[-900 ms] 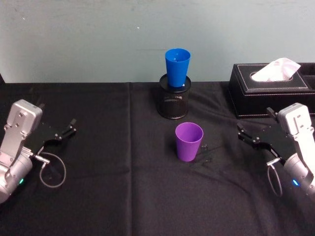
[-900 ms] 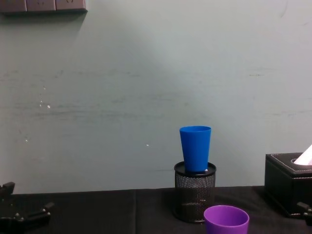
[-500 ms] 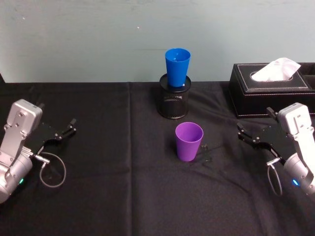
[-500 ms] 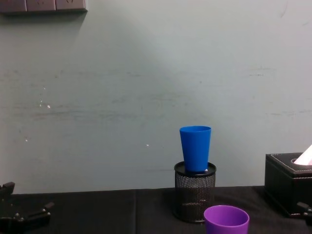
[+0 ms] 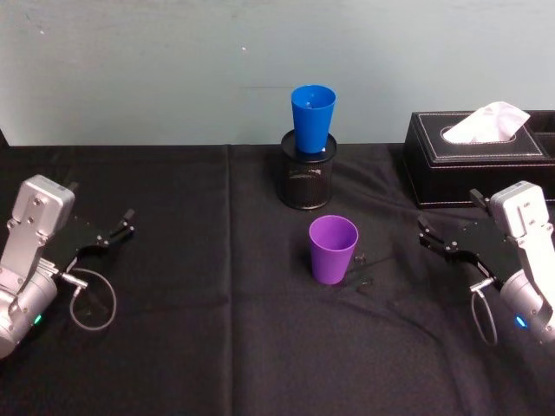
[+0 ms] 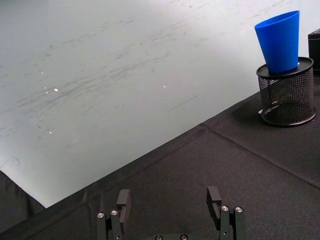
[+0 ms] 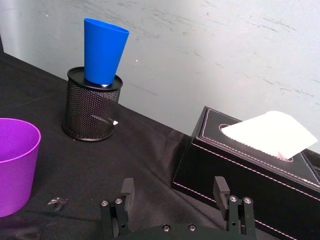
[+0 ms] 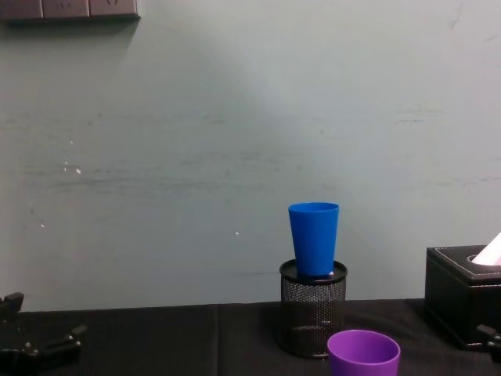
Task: Pick up one cup with a gripper and tap it against the other cup.
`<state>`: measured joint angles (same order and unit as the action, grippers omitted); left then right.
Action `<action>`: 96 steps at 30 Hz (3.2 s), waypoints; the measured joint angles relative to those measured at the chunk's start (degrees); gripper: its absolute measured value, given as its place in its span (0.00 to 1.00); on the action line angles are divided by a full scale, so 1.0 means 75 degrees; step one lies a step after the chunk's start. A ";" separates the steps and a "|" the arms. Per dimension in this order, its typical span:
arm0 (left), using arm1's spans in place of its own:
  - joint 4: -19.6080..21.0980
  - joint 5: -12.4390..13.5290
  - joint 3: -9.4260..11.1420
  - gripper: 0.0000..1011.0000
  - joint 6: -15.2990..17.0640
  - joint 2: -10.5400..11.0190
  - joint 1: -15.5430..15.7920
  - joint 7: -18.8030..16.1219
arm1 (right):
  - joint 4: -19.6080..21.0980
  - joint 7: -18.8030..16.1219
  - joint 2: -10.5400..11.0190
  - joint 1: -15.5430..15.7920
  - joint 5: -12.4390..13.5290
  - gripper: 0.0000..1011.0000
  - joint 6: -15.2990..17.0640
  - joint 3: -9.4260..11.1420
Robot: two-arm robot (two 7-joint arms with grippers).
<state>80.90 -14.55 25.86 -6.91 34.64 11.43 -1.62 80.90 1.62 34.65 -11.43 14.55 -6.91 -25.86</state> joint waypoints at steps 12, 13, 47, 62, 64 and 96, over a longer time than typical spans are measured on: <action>0.0000 0.0000 0.0000 0.99 0.0000 0.0001 0.0000 0.0000 | 0.0000 0.0000 0.0000 0.0000 0.0000 0.99 0.0000 0.0000; 0.0000 0.0000 0.0000 0.99 0.0000 0.0000 0.0000 0.0000 | 0.0000 0.0000 0.0000 0.0000 0.0000 0.99 0.0000 0.0000; 0.0000 0.0000 0.0000 0.99 0.0000 0.0000 0.0000 0.0000 | 0.0890 -0.1827 0.0726 0.0443 0.0609 0.99 0.0177 0.0323; 0.0000 0.0000 0.0000 0.99 0.0000 0.0000 0.0000 0.0000 | 0.0936 -0.3777 0.0710 0.0361 0.1599 0.99 0.0441 0.0339; 0.0000 0.0000 0.0000 0.99 0.0000 0.0000 0.0000 0.0000 | 0.0917 -0.3936 0.0647 0.0340 0.1694 0.99 0.0536 0.0347; 0.0000 0.0000 0.0000 0.99 0.0000 0.0000 0.0000 0.0000 | -0.0285 -0.4376 -0.0622 -0.0777 0.0901 0.99 0.1482 -0.0086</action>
<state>80.90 -14.55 25.86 -6.90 34.65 11.43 -1.62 78.76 -31.20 29.98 -17.26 21.31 4.21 -26.51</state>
